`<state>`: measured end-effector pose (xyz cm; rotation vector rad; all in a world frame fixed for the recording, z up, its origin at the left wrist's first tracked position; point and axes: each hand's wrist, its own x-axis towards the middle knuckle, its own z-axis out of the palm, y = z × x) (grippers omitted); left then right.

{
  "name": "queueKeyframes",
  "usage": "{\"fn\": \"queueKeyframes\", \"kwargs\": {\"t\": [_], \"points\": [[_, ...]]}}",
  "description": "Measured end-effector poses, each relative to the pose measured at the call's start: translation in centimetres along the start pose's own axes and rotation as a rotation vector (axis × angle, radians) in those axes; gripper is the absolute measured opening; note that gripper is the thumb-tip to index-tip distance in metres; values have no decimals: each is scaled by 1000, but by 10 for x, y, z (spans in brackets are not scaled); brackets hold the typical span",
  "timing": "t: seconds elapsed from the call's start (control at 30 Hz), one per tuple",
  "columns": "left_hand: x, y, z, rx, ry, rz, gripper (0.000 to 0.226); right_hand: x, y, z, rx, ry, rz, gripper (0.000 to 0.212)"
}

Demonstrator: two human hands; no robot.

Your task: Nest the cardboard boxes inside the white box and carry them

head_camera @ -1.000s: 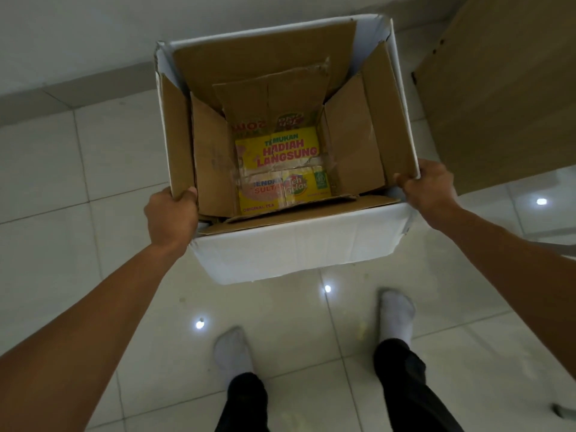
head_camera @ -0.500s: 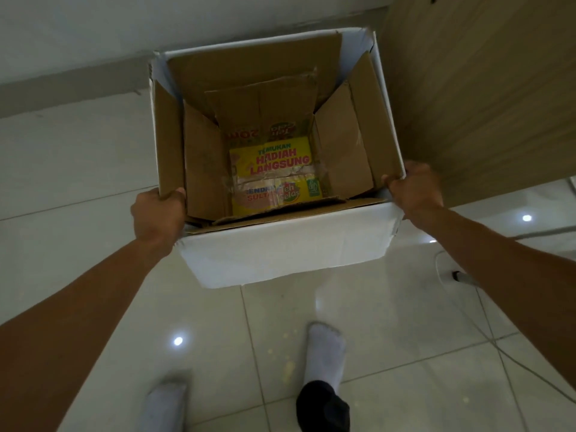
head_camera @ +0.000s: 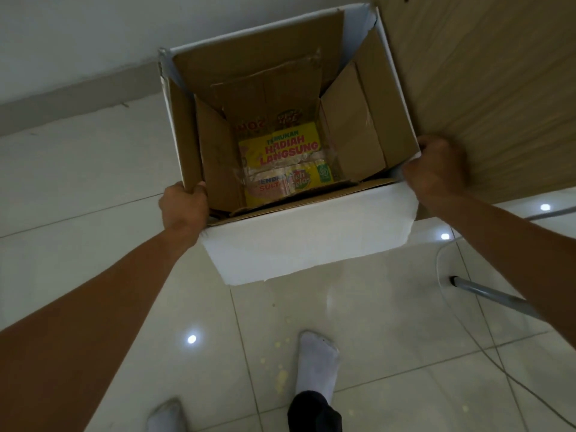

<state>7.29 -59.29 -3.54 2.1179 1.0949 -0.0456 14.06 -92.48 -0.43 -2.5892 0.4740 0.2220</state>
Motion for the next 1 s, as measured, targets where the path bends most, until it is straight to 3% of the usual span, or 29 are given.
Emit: {"fn": "queueKeyframes", "kwargs": {"t": [0.4,0.77,0.93,1.0], "points": [[-5,-2,-10,36,-143,-2,19,-16,-1,-14,-24,-29,10,22],[-45,3,-38,82,-199,19,33,-55,-28,-25,-189,-50,-34,55],[-64,8,-63,56,-188,113,66,-78,-44,-36,-63,-96,-92,54],[-68,17,-78,-14,-165,149,67,-83,-51,-46,50,-159,-112,55]]}}
